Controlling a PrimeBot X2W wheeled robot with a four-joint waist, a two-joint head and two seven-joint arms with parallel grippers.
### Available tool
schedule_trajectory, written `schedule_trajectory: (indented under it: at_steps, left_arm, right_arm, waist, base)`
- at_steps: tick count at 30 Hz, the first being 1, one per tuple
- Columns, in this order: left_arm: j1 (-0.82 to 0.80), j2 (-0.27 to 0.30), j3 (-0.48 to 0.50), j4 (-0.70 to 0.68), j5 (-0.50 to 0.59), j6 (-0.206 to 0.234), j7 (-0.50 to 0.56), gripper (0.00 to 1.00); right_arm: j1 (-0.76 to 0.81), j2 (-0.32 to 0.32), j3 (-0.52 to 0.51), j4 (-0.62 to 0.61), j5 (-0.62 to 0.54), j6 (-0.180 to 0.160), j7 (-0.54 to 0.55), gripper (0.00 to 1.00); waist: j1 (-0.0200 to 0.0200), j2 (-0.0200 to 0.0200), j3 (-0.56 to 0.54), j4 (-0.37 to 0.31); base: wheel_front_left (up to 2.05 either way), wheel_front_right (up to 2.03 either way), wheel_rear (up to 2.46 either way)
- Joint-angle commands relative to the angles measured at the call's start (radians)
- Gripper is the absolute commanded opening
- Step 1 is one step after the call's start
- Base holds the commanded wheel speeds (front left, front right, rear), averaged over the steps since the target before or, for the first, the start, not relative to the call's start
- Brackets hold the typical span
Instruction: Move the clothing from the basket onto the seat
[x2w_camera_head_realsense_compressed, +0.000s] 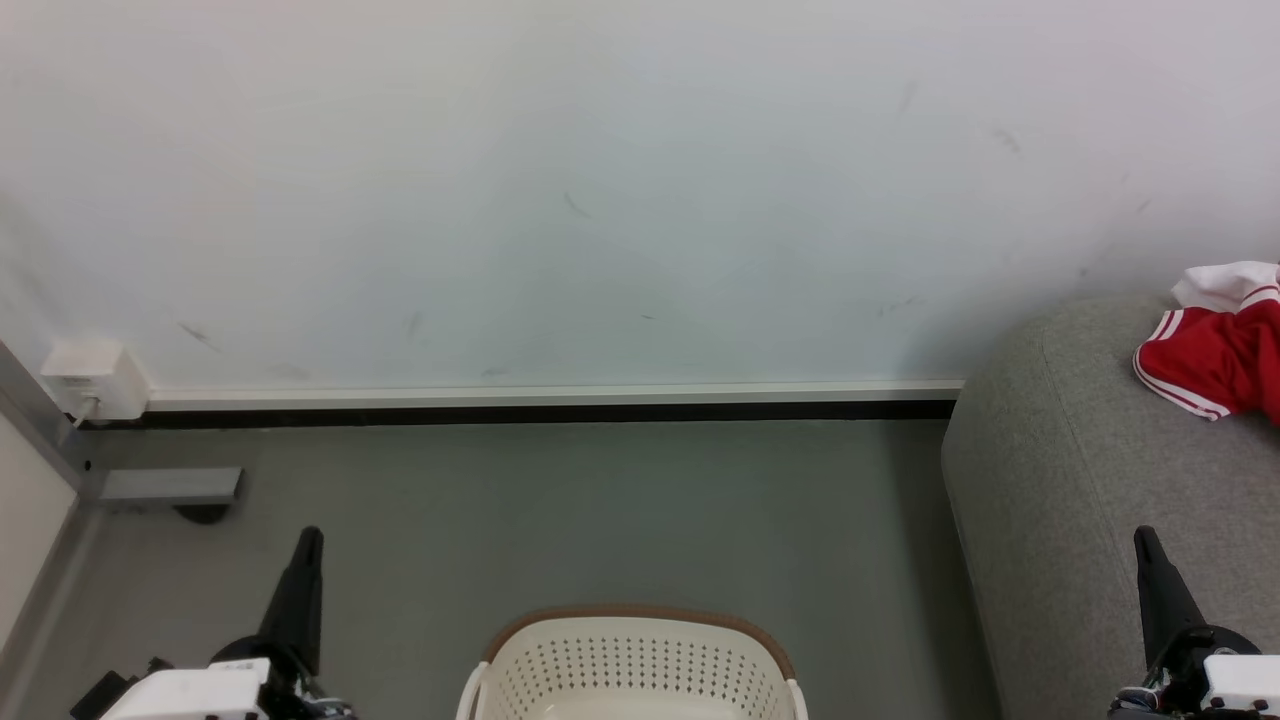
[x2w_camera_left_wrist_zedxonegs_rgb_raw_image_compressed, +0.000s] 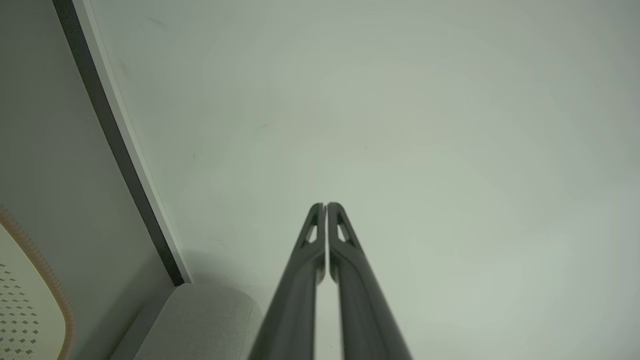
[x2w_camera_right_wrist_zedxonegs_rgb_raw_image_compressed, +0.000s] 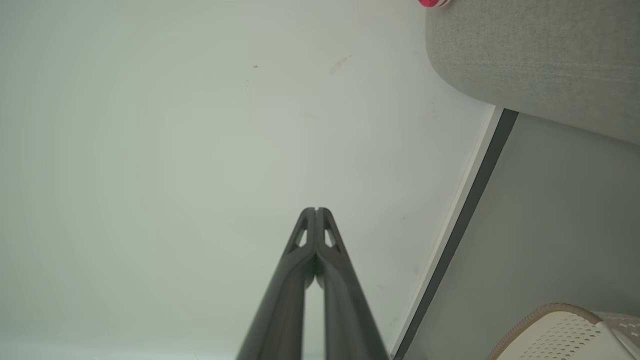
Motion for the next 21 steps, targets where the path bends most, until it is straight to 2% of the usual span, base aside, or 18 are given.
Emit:
schedule_trajectory:
  at_steps: [1,21]
  left_arm:
    - [-0.006,0.002,0.003,-0.002,-0.013,-0.005,0.005,0.0]
    - [-0.006,0.002,0.002,-0.002,-0.013,-0.005,0.005,0.0]
  right_arm:
    - [-0.007,-0.008,-0.004,-0.005,0.001,-0.002,0.004,0.0]
    - [-0.006,-0.008,-0.004,-0.005,0.002,-0.002,0.004,0.0]
  waist:
    - [0.0,-0.0001,0.0,0.0]
    - [0.0,-0.0001,0.0,0.0]
  base:
    - [0.0,0.0,0.0]
    - [0.0,0.0,0.0]
